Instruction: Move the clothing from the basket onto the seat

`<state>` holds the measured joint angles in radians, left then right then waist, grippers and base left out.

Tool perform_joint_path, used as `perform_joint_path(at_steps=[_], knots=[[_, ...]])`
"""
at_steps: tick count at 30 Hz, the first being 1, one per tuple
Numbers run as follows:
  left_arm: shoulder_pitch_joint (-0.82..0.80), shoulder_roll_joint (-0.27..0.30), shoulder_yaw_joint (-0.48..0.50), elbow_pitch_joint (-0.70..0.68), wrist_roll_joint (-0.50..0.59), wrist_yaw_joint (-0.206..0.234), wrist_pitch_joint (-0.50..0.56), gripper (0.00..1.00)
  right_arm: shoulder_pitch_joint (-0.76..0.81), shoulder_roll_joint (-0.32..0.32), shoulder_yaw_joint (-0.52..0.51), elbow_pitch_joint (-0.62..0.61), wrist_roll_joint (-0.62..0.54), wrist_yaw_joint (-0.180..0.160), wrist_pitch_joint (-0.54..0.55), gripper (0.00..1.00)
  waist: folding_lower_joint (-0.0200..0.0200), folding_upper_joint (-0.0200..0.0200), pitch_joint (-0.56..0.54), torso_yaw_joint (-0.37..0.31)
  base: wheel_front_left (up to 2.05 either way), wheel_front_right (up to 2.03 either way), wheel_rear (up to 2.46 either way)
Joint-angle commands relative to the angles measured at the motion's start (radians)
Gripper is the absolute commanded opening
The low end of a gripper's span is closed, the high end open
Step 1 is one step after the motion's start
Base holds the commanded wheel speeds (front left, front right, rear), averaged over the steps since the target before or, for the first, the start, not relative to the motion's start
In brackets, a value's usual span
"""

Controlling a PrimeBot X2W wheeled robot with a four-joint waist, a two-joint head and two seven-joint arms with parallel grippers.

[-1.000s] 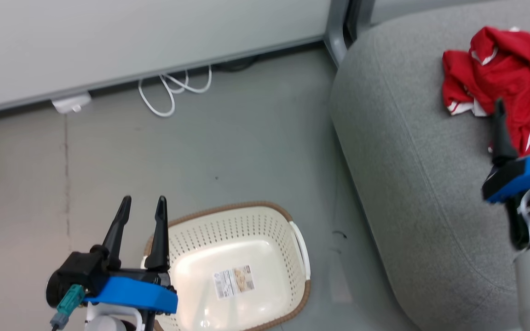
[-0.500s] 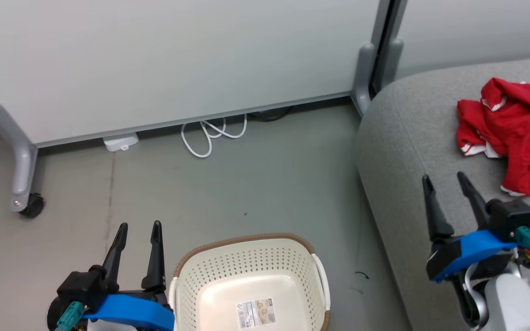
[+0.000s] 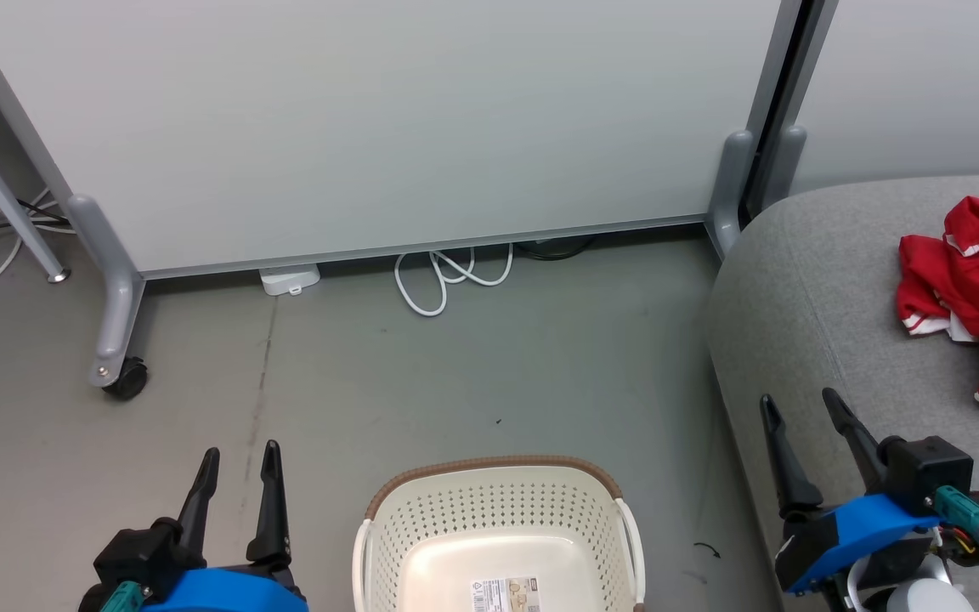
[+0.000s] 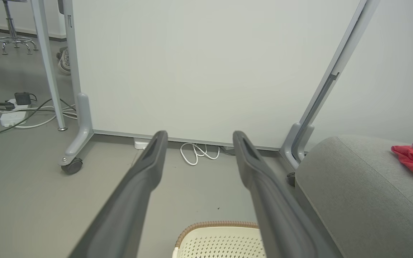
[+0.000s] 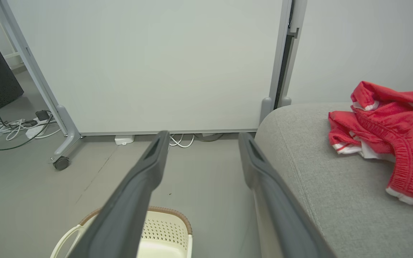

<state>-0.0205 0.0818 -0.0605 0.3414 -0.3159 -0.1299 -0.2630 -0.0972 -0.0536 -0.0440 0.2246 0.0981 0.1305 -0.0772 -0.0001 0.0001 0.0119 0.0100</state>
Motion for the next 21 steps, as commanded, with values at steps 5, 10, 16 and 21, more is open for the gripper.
perform_joint_path(at_steps=[5,10,16,21], knots=[[0.007,0.006,0.001,0.006,-0.009,-0.001,-0.002,1.00,0.029,0.004,0.009,-0.016,0.024,0.001,0.005,1.00,0.0001,-0.0001,-0.001,0.009,0.00,0.00,0.00],[0.008,0.010,0.002,0.011,-0.016,-0.001,-0.002,1.00,0.032,0.004,0.014,-0.016,0.039,0.001,0.007,1.00,0.0001,-0.0001,-0.005,0.009,0.00,0.00,0.00],[0.013,0.012,0.004,0.019,-0.021,-0.001,-0.002,1.00,0.037,0.004,0.016,-0.010,0.046,0.001,0.006,1.00,0.0001,-0.0001,-0.011,0.005,0.00,0.00,0.00],[0.014,0.014,0.002,0.024,-0.027,-0.001,-0.002,1.00,0.038,0.004,0.020,-0.012,0.052,0.001,0.005,1.00,0.0001,-0.0001,-0.009,0.000,0.00,0.00,0.00]])
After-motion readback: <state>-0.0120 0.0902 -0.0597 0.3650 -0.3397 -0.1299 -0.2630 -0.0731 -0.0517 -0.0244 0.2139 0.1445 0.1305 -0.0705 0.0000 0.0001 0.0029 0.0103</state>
